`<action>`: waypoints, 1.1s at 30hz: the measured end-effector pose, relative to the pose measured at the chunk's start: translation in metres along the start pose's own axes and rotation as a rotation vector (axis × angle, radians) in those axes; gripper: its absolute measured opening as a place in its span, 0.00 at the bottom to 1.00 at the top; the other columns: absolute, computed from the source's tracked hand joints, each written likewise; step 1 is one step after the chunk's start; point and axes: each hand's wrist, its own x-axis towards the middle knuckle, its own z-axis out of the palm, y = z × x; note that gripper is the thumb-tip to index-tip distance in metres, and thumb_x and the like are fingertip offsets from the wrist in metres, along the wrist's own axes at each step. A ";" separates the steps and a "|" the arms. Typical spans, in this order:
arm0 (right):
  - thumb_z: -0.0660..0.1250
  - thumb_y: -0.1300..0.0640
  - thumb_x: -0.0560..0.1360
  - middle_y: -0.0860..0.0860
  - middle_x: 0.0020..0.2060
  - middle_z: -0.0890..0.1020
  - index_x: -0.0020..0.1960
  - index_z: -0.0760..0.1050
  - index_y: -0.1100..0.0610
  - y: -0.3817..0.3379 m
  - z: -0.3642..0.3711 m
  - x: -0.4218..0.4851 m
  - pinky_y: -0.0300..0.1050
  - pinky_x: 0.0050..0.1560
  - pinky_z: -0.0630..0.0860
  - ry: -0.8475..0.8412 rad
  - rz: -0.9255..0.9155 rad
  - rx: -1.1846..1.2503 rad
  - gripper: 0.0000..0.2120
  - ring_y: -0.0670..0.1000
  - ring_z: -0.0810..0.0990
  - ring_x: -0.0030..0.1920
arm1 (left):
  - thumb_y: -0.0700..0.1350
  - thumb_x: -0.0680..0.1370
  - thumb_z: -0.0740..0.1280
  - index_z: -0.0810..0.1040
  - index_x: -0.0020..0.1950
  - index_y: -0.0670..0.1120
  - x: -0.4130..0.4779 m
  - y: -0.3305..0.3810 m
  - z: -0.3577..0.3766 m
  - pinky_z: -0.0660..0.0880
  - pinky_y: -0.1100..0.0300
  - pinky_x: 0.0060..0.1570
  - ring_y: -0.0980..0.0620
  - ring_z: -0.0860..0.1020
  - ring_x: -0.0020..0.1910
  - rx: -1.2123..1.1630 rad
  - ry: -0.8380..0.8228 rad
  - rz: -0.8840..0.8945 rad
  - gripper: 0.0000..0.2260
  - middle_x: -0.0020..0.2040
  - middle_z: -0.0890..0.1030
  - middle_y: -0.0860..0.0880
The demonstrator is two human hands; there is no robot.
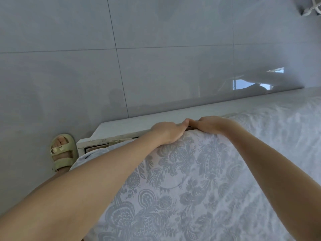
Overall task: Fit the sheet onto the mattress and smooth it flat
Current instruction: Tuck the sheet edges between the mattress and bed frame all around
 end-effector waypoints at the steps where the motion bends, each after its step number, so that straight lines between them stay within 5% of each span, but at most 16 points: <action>1: 0.40 0.29 0.75 0.56 0.63 0.77 0.66 0.73 0.55 -0.005 0.001 0.005 0.52 0.61 0.68 -0.017 0.002 -0.003 0.39 0.58 0.75 0.60 | 0.63 0.80 0.38 0.79 0.46 0.43 0.002 -0.003 0.000 0.65 0.56 0.46 0.46 0.75 0.48 0.019 0.047 0.004 0.35 0.45 0.80 0.45; 4: 0.42 0.31 0.76 0.55 0.65 0.75 0.67 0.71 0.54 -0.010 -0.003 0.017 0.52 0.63 0.66 -0.095 0.007 0.048 0.36 0.57 0.74 0.62 | 0.58 0.81 0.44 0.73 0.35 0.43 0.001 -0.012 0.001 0.64 0.57 0.40 0.47 0.73 0.39 0.089 0.240 0.053 0.29 0.32 0.73 0.48; 9: 0.45 0.31 0.76 0.55 0.66 0.73 0.68 0.71 0.55 -0.007 -0.004 0.022 0.53 0.68 0.61 -0.125 -0.003 0.142 0.36 0.56 0.71 0.66 | 0.58 0.81 0.49 0.75 0.51 0.46 -0.019 -0.041 0.002 0.64 0.58 0.42 0.50 0.71 0.42 0.097 0.227 0.083 0.21 0.42 0.77 0.48; 13: 0.46 0.34 0.78 0.57 0.50 0.83 0.47 0.82 0.55 0.033 -0.006 0.022 0.48 0.54 0.72 0.423 -0.026 0.170 0.32 0.58 0.79 0.52 | 0.61 0.80 0.46 0.74 0.57 0.45 -0.024 -0.055 0.006 0.65 0.57 0.42 0.49 0.72 0.42 0.101 0.177 0.094 0.25 0.41 0.77 0.47; 15: 0.46 0.36 0.78 0.58 0.49 0.83 0.49 0.80 0.53 0.073 -0.010 0.019 0.48 0.51 0.71 0.575 0.070 -0.020 0.30 0.58 0.78 0.52 | 0.61 0.80 0.46 0.75 0.55 0.45 -0.023 -0.056 0.008 0.66 0.57 0.42 0.49 0.72 0.41 0.126 0.226 0.117 0.26 0.38 0.76 0.48; 19: 0.45 0.33 0.77 0.57 0.63 0.77 0.65 0.74 0.51 0.121 -0.016 0.017 0.52 0.64 0.65 0.410 0.186 0.004 0.31 0.60 0.73 0.64 | 0.60 0.81 0.48 0.77 0.52 0.44 -0.021 -0.060 0.009 0.65 0.57 0.40 0.49 0.73 0.38 0.132 0.305 0.150 0.25 0.32 0.72 0.51; 23: 0.45 0.28 0.73 0.60 0.64 0.75 0.64 0.75 0.58 0.124 -0.024 0.030 0.54 0.65 0.66 0.258 0.224 0.039 0.41 0.61 0.72 0.64 | 0.58 0.81 0.49 0.77 0.48 0.44 -0.020 -0.060 0.010 0.63 0.58 0.38 0.49 0.72 0.36 0.127 0.337 0.183 0.24 0.30 0.71 0.52; 30: 0.47 0.29 0.74 0.59 0.70 0.69 0.70 0.68 0.59 0.110 -0.024 0.047 0.56 0.69 0.61 0.219 0.228 0.059 0.41 0.60 0.67 0.69 | 0.56 0.82 0.48 0.76 0.44 0.43 -0.013 -0.063 0.010 0.66 0.57 0.39 0.47 0.74 0.37 0.136 0.357 0.155 0.24 0.33 0.76 0.48; 33: 0.41 0.31 0.76 0.58 0.65 0.75 0.67 0.72 0.58 0.094 -0.017 0.029 0.54 0.67 0.63 0.345 0.203 -0.048 0.39 0.58 0.72 0.65 | 0.53 0.82 0.49 0.73 0.50 0.43 -0.014 -0.062 0.008 0.66 0.57 0.39 0.45 0.75 0.40 0.129 0.367 0.130 0.18 0.41 0.80 0.44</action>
